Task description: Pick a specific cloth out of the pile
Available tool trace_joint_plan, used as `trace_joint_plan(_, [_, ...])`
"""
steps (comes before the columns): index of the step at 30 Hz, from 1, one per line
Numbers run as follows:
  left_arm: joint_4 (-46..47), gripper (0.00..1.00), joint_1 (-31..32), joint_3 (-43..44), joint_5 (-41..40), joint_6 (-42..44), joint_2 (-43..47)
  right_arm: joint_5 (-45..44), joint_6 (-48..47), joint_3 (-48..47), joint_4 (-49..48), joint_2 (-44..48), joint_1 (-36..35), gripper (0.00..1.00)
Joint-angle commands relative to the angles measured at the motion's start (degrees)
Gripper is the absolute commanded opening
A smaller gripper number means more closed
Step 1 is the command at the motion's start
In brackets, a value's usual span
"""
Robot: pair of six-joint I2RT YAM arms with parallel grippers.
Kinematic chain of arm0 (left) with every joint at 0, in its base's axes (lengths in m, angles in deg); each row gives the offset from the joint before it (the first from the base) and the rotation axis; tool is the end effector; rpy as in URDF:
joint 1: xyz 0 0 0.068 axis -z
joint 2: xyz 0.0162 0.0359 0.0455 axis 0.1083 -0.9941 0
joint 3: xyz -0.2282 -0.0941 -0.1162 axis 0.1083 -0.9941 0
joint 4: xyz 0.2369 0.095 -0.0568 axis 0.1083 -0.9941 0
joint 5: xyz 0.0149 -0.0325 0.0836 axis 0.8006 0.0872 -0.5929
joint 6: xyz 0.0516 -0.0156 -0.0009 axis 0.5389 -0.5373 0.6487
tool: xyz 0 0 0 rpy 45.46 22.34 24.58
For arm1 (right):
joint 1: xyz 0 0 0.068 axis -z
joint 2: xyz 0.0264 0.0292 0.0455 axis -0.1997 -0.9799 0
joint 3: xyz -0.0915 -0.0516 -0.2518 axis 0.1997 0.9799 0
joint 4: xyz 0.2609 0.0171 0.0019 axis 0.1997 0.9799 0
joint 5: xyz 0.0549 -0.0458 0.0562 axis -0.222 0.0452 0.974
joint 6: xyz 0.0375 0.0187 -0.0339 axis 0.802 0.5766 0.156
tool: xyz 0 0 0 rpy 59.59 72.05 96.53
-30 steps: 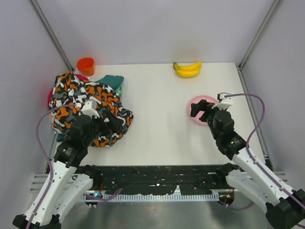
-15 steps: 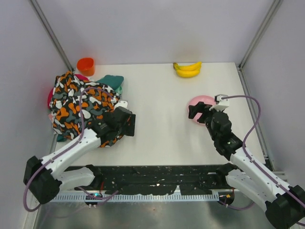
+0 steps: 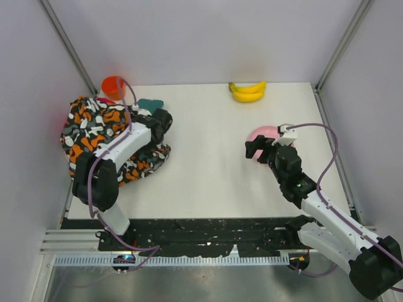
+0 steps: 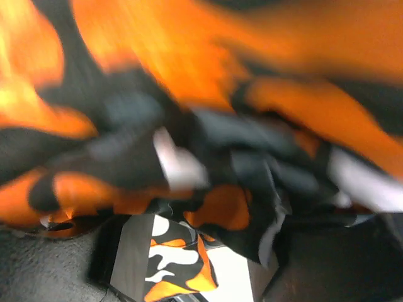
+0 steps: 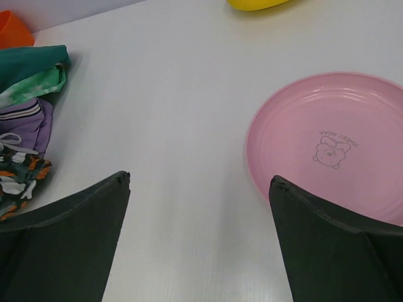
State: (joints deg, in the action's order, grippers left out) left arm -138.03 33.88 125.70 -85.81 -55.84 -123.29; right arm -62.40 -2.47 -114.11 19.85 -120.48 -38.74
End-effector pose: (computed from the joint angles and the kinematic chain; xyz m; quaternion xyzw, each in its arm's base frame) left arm 0.2911 -0.1221 0.2328 -0.0843 0.9026 0.3244 0.2703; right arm 0.1819 0.0826 0.2589 0.0556 0.7785 0.1615 0.6039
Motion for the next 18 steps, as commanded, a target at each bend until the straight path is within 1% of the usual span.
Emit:
trace_joint_plan(1, [-3.2, 0.50, -9.4, 7.4, -8.6, 1.1, 3.3, 1.2, 0.5, -0.8, -4.3, -0.5, 0.0, 0.95])
trace_joint_plan(2, [-0.2, 0.42, -10.9, 8.0, -7.8, 4.5, 4.2, 1.2, 0.7, -0.6, -4.9, -0.7, 0.2, 0.95])
trace_joint_plan(3, [3.4, 0.25, -13.0, 9.0, -4.1, 7.5, 5.1, 1.8, 0.7, -0.6, -5.9, -1.2, 0.1, 0.95])
trace_joint_plan(5, [6.9, 0.00, -16.7, 10.8, -0.7, 10.2, 6.4, 4.0, 1.1, -0.6, -7.8, -2.7, 0.0, 0.95])
trace_joint_plan(6, [8.6, 0.00, -18.5, 11.6, 0.5, 11.3, 7.2, 5.2, 0.9, -0.8, -8.7, -4.2, 0.0, 0.95])
trace_joint_plan(9, [10.1, 0.00, -24.1, 15.2, 3.8, 13.5, 6.9, 15.0, 1.4, -3.2, -13.5, -9.2, -0.1, 0.95])
trace_joint_plan(11, [9.6, 0.00, -26.7, 19.1, 6.2, 13.9, 6.3, 23.6, 2.1, -6.6, -15.4, -14.9, -0.9, 0.95])
trace_joint_plan(12, [9.4, 0.00, -27.4, 20.2, 7.4, 14.0, 6.0, 26.4, 2.2, -8.4, -15.6, -19.8, -1.4, 0.95])
trace_joint_plan(13, [10.0, 0.00, -29.5, 21.0, 8.8, 14.3, 6.0, 26.9, 1.6, -11.9, -15.6, -22.1, -3.9, 0.95])
trace_joint_plan(14, [10.6, 0.00, -30.5, 21.5, 10.3, 14.7, 5.7, 27.1, 0.6, -14.2, -15.4, -27.2, -5.5, 0.95])
trace_joint_plan(15, [11.0, 0.00, -31.2, 22.4, 12.0, 15.1, 5.3, 27.1, -1.5, -18.8, -15.4, -29.7, -8.8, 0.95])
trace_joint_plan(16, [11.1, 0.00, -31.9, 23.2, 13.1, 15.1, 4.6, 26.9, -2.4, -21.0, -15.3, -35.2, -10.8, 0.95])
trace_joint_plan(17, [10.8, 0.00, -32.3, 24.0, 13.8, 15.3, 3.9, 27.1, -2.9, -26.3, -15.2, -38.6, -13.7, 0.95])
trace_joint_plan(18, [9.9, 0.00, -32.6, 25.1, 14.1, 15.4, 3.0, 28.5, -2.9, -28.8, -15.4, -43.8, -14.7, 0.95])
